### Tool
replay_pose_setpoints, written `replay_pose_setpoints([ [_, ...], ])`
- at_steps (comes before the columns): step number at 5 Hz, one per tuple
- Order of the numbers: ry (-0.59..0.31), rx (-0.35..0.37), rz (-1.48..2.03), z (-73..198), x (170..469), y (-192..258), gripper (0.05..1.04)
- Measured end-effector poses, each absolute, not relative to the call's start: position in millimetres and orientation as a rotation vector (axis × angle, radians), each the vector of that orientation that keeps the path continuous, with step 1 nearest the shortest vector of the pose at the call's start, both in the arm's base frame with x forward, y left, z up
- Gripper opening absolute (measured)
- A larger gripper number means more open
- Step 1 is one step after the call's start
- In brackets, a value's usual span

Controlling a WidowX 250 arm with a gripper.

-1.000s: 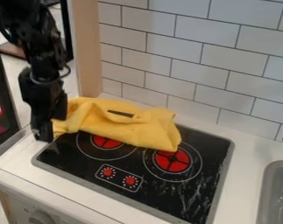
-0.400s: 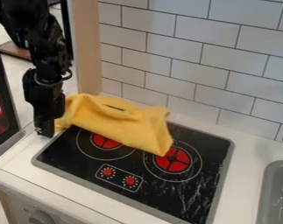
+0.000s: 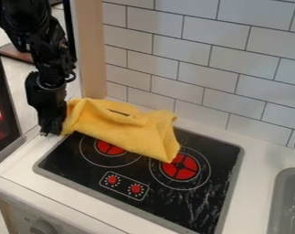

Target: Placed the cloth to the right edge of the machine

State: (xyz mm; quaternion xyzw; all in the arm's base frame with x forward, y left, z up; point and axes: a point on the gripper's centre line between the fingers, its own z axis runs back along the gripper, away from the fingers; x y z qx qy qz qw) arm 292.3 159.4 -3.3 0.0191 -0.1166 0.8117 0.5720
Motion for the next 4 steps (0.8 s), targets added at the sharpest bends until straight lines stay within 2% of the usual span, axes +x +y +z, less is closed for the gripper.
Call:
replay_pose_setpoints([
  [1,-0.24,0.036,1.907,-2.3,292.7,154.5,0.075],
  [3,-0.174,-0.04,1.879,17.1,296.4,132.0,0.053],
  [4,-0.18,-0.117,1.843,44.6,306.9,114.8,0.053],
])
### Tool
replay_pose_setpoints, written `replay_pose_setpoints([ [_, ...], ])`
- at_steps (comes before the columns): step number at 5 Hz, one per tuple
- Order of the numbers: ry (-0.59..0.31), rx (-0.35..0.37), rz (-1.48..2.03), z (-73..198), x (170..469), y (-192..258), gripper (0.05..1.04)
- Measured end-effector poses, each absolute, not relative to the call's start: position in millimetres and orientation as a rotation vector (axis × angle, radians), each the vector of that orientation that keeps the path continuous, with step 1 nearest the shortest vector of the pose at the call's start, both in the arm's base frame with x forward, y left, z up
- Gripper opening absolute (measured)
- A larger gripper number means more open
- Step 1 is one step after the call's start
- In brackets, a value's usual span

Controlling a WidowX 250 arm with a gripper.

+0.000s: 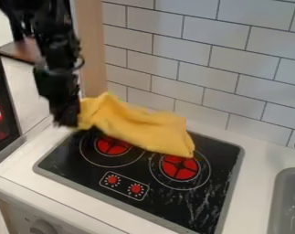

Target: Placed the cloth to the right edge of the machine

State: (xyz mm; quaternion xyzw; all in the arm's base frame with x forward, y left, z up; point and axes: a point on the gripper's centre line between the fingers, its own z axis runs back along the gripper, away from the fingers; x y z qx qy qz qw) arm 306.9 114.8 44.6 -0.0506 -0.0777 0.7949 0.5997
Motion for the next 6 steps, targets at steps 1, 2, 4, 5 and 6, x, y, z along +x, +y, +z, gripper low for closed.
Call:
replay_pose_setpoints([
  [1,-0.192,-0.171,1.772,68.0,318.1,90.7,0.053],
  [2,-0.187,-0.192,1.667,78.8,331.9,60.1,0.053],
  [4,-0.183,-0.235,1.443,87.5,346.4,-1.3,0.053],
  [5,-0.177,-0.228,1.342,81.0,351.2,-27.5,0.053],
  [6,-0.149,-0.191,1.247,61.0,350.6,-50.4,0.053],
])
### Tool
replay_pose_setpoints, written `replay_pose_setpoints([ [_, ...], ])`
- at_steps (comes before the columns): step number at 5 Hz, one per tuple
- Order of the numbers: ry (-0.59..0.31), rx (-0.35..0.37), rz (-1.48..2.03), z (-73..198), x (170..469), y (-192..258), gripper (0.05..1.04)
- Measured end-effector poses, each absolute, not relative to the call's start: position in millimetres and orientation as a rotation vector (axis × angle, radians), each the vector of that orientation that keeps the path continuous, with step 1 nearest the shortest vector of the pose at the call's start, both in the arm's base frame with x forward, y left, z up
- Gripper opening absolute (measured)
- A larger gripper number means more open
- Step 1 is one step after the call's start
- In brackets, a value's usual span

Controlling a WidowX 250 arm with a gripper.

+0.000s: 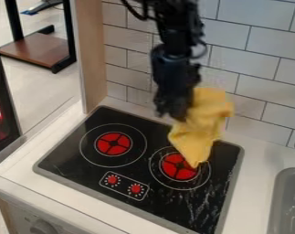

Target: Placed the cloth to the right edge of the machine

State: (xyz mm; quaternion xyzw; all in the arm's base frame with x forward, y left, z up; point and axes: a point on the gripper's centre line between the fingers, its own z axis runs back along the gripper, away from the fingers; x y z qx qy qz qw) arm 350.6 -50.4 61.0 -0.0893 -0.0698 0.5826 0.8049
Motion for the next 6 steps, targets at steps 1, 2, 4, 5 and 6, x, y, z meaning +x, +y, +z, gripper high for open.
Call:
replay_pose_setpoints([
  [1,-0.137,-0.142,1.198,38.2,349.3,-61.5,0.053],
  [2,-0.131,-0.084,1.195,18.2,351.1,-58.3,0.053],
  [4,-0.133,-0.066,1.195,12.0,353.5,-56.7,0.052],
  [5,-0.13,-0.064,1.203,12.2,352.7,-56.5,0.075],
  [6,-0.115,-0.061,1.211,15.8,347.3,-56.6,0.231],
])
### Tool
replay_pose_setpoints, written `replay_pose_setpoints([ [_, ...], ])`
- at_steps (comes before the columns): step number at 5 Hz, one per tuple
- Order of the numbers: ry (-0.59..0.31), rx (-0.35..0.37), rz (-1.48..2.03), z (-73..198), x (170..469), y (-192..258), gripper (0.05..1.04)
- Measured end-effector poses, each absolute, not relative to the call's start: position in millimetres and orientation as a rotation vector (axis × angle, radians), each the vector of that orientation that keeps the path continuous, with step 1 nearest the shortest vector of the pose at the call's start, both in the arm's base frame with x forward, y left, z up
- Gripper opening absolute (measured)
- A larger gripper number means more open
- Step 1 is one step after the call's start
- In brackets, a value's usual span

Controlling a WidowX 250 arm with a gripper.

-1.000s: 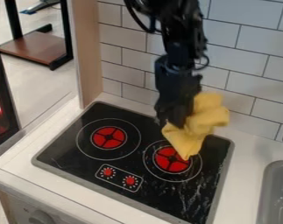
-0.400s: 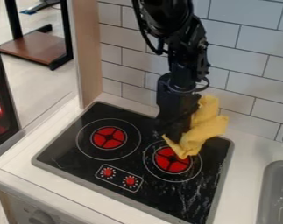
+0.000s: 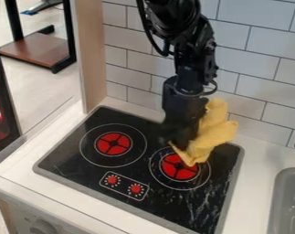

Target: Placed the cloth to the right edge of the machine

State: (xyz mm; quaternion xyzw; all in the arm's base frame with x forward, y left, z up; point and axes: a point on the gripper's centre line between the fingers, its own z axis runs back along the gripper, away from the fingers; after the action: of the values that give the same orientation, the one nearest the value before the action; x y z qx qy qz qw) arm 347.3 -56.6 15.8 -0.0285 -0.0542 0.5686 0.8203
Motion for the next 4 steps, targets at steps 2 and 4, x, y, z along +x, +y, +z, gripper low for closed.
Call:
replay_pose_setpoints([
  [2,-0.113,-0.07,1.221,27.2,338.5,-55.7,0.792],
  [4,-0.164,-0.099,1.23,50.7,337.7,-53.1,1.006],
])
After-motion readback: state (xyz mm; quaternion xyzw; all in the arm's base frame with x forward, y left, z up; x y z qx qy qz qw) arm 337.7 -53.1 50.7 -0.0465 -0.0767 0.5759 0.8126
